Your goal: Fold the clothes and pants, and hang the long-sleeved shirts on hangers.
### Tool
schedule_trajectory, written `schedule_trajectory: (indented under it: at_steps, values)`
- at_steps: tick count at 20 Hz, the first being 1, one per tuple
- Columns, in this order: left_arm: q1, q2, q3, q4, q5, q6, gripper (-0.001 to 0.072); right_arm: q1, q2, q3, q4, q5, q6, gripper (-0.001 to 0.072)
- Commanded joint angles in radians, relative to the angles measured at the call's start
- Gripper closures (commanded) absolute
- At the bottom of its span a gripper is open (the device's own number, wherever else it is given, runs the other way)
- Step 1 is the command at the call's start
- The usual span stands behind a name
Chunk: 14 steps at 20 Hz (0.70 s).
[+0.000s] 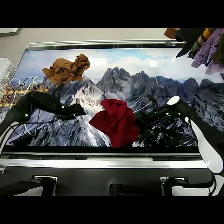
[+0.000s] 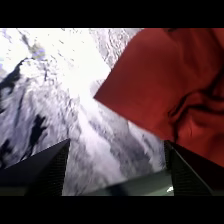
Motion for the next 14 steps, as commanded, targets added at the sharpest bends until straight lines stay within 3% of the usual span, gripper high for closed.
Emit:
schedule_trajectory:
  at_steps: [1,4,14]
  values:
    - [0.042,-0.059,-0.114,-0.194,-0.115,0.158,0.0034,0.001,0.006,0.0,-0.004,0.063,0.0,0.0683]
    - [0.032,-0.112,-0.113,-0.249,-0.127,0.229,0.0038,0.001,0.006,0.0,-0.005,0.096,-0.004,0.0683]
    - [-0.015,-0.152,-0.107,-0.295,-0.21,0.251,0.0065,0.001,0.007,0.0,-0.001,0.117,-0.008,0.0683]
